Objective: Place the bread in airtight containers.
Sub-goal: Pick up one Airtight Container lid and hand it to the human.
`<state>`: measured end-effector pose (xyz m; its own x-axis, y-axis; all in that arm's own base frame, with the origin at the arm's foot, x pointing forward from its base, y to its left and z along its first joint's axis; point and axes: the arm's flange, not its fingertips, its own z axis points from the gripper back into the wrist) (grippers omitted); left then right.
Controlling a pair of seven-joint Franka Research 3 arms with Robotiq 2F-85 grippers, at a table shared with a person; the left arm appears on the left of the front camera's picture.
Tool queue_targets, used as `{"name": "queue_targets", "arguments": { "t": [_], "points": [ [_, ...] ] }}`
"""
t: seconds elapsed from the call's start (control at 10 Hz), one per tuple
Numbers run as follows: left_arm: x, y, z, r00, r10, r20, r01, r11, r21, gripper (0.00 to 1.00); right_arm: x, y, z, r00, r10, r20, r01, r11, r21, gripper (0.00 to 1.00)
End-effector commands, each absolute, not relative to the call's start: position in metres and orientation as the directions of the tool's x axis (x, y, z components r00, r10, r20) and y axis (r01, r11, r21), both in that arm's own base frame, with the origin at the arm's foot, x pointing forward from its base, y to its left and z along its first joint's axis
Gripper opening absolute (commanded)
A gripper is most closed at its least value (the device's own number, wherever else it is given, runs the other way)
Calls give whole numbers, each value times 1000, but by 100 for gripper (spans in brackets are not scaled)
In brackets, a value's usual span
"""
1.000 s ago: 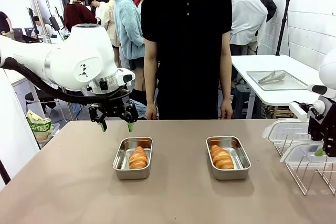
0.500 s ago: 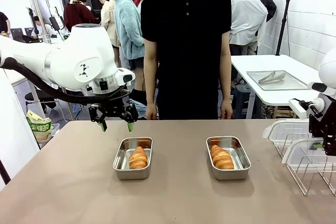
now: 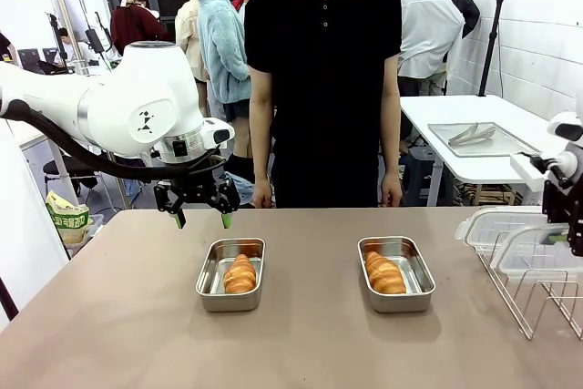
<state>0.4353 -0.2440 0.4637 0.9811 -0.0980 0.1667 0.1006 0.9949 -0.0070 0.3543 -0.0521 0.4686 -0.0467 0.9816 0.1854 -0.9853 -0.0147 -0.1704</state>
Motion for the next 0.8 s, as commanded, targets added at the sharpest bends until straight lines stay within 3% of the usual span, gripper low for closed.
{"name": "queue_targets", "arguments": {
  "t": [0.0,0.7],
  "points": [
    [435,-244,465,981,-94,168,97,995,-9,100,332,-43,484,-50,984,172,-980,-15,-200,0],
    [435,-244,465,981,-94,168,97,995,-9,100,337,-34,558,-61,987,149,-987,-37,-158,0]
  ]
}}
